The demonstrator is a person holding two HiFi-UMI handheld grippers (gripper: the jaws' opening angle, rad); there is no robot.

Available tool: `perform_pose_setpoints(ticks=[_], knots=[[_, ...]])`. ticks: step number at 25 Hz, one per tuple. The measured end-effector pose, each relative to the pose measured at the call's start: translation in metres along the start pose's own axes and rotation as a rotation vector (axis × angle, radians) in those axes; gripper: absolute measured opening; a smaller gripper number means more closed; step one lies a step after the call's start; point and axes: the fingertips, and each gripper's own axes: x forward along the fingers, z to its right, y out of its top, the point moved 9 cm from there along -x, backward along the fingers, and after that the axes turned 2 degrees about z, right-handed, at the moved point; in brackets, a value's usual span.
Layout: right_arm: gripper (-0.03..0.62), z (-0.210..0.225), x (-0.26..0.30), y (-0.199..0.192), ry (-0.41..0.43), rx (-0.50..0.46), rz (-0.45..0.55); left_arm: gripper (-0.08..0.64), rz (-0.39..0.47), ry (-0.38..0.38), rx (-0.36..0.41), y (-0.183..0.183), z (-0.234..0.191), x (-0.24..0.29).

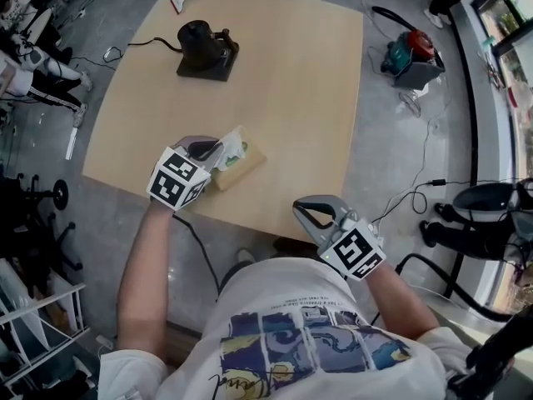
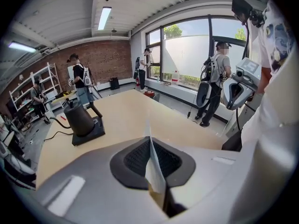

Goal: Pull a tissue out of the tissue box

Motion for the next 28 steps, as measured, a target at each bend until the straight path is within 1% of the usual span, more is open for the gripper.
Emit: perform_pose_setpoints(ticks=[11,18,25,28], knots=[[0.003,-0.035,0.0,0.005,0.001,-0.021,0.008,0.008,0.105,0.024,0.033,0.024,0.029,-0.06],[0.003,-0.064,0.005,0.014,0.015,-0.041,0.006,0.008,0.206,0.024,0.059,0.037,0.055,-0.119],[0.003,-0.092,0.015,0.026,0.0,-0.062,0.01,0.008,0.32,0.046,0.085,0.03,0.085,-0.181],[0.003,-0.103,0.019,0.03,-0.014,-0.071,0.008,0.008,0.364,0.057,0.118,0.024,0.1,-0.202]])
